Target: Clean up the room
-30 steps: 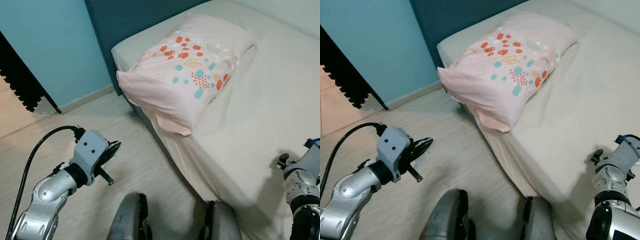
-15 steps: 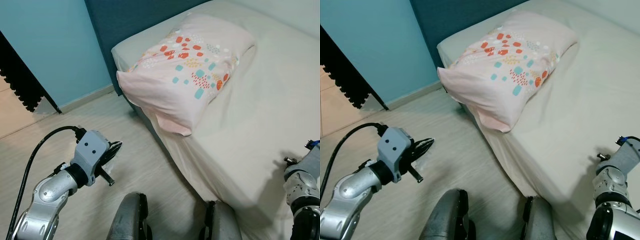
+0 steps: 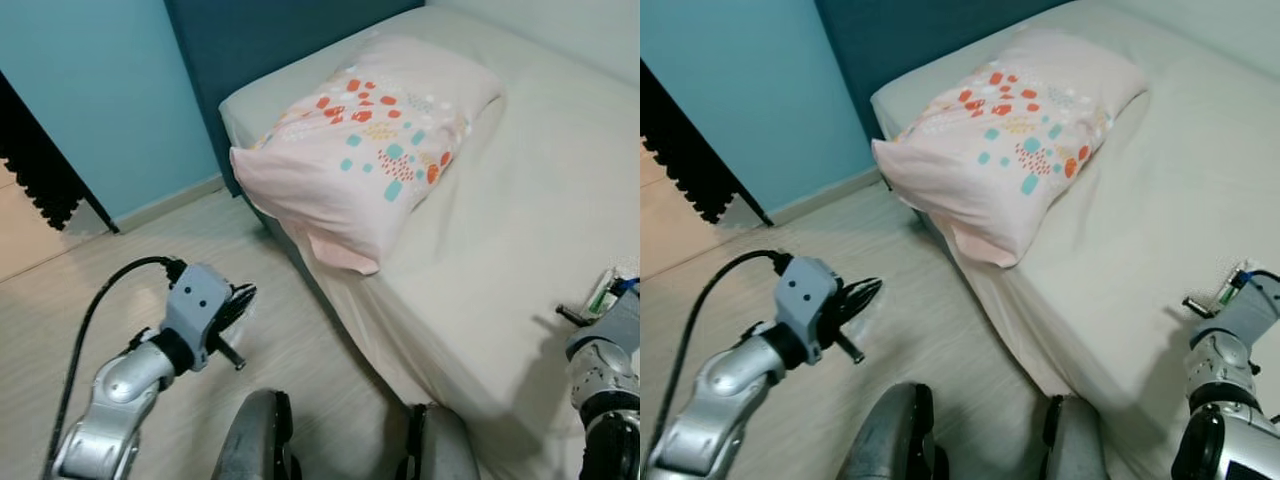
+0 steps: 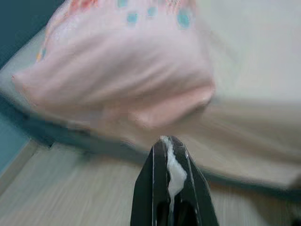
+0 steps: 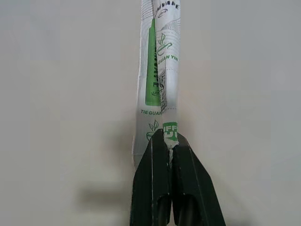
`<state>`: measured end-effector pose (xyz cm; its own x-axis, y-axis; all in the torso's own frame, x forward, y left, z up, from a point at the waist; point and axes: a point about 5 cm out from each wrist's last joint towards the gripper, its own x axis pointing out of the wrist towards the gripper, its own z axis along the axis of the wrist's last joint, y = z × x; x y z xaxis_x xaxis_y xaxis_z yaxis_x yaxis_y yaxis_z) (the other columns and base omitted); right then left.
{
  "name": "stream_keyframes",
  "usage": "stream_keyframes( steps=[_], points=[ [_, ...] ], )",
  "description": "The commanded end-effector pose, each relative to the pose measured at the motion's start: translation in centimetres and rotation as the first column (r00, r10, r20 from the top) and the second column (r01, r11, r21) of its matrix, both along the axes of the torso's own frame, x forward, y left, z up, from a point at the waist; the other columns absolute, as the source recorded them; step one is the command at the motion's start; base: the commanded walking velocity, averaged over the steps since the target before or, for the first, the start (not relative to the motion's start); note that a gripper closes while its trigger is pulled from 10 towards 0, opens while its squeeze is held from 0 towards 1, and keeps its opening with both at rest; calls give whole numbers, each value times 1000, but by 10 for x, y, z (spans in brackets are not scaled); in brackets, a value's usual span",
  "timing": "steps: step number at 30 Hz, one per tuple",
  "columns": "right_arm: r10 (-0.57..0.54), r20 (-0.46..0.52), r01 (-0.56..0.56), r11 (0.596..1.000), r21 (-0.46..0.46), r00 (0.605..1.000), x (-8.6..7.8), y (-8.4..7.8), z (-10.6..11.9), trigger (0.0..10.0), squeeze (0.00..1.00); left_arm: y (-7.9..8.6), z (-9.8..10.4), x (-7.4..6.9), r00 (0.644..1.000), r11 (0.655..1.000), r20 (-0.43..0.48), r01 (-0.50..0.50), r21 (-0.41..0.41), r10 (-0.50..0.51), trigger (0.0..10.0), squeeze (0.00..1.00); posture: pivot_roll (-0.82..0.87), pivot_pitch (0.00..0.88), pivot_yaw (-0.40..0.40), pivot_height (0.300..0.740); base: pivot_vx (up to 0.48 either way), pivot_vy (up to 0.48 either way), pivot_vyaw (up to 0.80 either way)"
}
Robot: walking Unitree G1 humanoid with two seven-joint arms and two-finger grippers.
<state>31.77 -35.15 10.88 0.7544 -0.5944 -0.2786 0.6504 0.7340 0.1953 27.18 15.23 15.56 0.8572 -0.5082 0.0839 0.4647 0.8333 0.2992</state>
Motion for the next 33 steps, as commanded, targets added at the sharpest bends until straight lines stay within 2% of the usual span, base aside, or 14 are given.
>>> stream_keyframes(
  steps=[1,4,5,6,7,8,10,11,12,15,16,18,24,33],
  points=[
    [33,43,-32,999,-8,999,6,7,5,0,0,-1,-9,1,999,1000,-20,-29,-3,29,10000,0,92,131,-2,595,0,0,0],
    [74,64,-73,997,-14,995,12,15,7,0,0,-3,-12,3,998,998,-28,-55,-20,55,10000,0,77,108,-18,595,0,0,0],
    [172,78,-167,984,-64,982,20,33,6,627,0,-2,-16,6,992,991,-54,-118,-56,115,10000,0,75,95,-29,595,0,0,0],
    [301,74,-291,949,-120,951,26,60,0,10000,0,3,-21,9,974,971,-103,-211,-108,200,10000,0,71,87,-34,595,0,0,0],
    [423,62,-407,897,-172,904,29,88,-5,10000,0,8,-25,11,949,943,-152,-298,-146,276,10000,0,68,83,-35,595,0,0,0],
    [423,62,-407,897,-172,904,29,88,-5,10000,0,8,-25,11,949,943,-152,-298,-146,276,10000,0,68,83,-35,595,0,0,0],
    [589,88,-559,797,-229,803,24,133,-7,10000,0,15,-32,12,909,904,-189,-401,-147,372,10000,0,61,73,-36,595,0,0,0],
    [630,88,-594,763,-255,772,20,146,-7,10000,0,17,-33,12,900,896,-185,-423,-138,396,10000,0,58,68,-38,595,0,0,0],
    [630,88,-594,763,-255,772,20,146,-7,10000,0,17,-33,12,900,896,-185,-423,-138,396,10000,0,58,68,-38,595,0,0,0],
    [718,83,-661,674,-332,691,6,174,-5,10000,0,22,-37,12,872,868,-178,-479,-126,456,10000,0,54,64,-46,595,0,0,0],
    [718,83,-661,674,-332,691,6,174,-5,10000,0,22,-37,12,872,868,-178,-479,-126,456,10000,0,54,64,-46,595,0,0,0],
    [755,66,-689,627,-364,652,-4,188,-11,10000,0,25,-40,13,846,839,-196,-524,-143,495,10000,0,54,55,-53,595,0,0,0],
    [762,40,-708,618,-343,646,-17,201,-27,10000,0,26,-40,12,822,813,-187,-564,-144,537,10000,0,57,46,-65,605,0,0,0],
    [746,13,-705,635,-316,666,-21,210,-26,10000,0,20,-36,12,850,841,-147,-524,-134,506,10000,0,65,82,-76,640,0,0,0]
  ],
)
